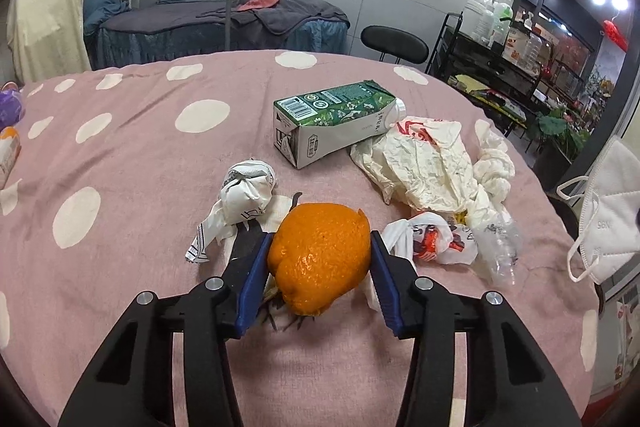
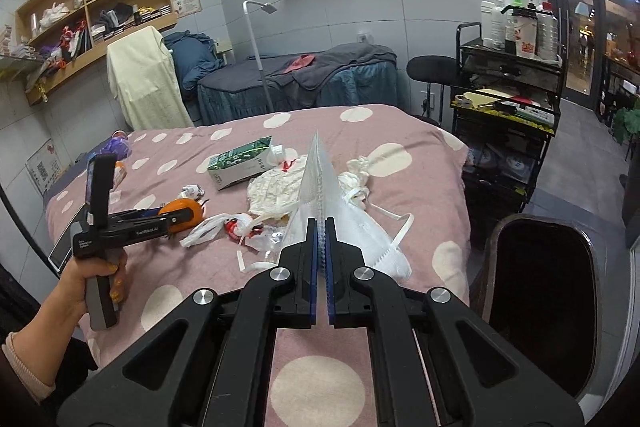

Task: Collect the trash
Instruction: 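Carry the mask and orange to the bin and open both tools to drop them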

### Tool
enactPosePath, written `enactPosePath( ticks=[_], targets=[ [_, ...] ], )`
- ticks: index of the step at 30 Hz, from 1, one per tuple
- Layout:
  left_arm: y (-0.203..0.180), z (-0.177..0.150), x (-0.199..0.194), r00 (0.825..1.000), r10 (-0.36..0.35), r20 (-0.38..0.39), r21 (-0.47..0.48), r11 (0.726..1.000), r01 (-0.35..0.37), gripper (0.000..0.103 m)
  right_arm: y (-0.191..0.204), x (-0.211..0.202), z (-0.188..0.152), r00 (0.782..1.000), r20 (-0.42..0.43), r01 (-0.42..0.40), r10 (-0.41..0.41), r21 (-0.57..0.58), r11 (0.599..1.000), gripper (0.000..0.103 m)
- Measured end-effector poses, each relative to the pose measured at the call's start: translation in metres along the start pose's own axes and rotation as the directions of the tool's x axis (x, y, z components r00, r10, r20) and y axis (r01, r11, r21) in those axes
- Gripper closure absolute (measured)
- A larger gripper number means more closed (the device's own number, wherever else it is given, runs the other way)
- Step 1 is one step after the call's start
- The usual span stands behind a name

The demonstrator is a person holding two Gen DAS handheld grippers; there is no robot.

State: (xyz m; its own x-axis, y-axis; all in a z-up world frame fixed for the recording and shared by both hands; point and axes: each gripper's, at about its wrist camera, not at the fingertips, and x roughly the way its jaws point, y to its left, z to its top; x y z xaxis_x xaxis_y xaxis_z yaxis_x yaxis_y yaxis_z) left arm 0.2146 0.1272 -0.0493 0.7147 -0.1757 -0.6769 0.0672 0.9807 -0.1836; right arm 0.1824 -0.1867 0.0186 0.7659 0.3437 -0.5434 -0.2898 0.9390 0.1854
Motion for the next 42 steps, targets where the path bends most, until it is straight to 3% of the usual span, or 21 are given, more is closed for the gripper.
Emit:
enactPosePath(
  ticks=[9, 16, 25, 36, 42],
  targets=[
    [-0.035, -0.003, -0.054, 0.988, -0.058, 0.143, -0.024, 0.998, 0.062, 0.056, -0.046, -0.02, -0.017, 0.996, 0.039, 0.073, -0.078, 0.113, 0.991, 0.099],
    [-0.085, 0.0, -0.071, 0.966, -0.163, 0.202, 0.04, 0.987, 0.159, 0.056, -0.088, -0.047, -0.029, 0.981, 0.069, 0.162, -0.179, 0.2, 0.966, 0.099],
    [-0.158, -0.007, -0.051, 0.943, -0.299, 0.148, 0.138, 0.95, 0.28, 0.056, -0.149, -0.058, -0.055, 0.927, -0.016, 0.367, -0.376, 0.261, 0.893, 0.099],
    [-0.229, -0.018, -0.036, 0.911, -0.403, 0.086, 0.224, 0.899, 0.377, 0.056, -0.204, -0.01, -0.103, 0.889, -0.202, 0.455, -0.411, 0.283, 0.845, 0.099],
    [-0.263, -0.024, -0.021, 0.9, -0.435, 0.024, 0.248, 0.875, 0.416, 0.056, -0.217, 0.011, -0.121, 0.883, -0.255, 0.461, -0.395, 0.303, 0.834, 0.096]
  ],
)
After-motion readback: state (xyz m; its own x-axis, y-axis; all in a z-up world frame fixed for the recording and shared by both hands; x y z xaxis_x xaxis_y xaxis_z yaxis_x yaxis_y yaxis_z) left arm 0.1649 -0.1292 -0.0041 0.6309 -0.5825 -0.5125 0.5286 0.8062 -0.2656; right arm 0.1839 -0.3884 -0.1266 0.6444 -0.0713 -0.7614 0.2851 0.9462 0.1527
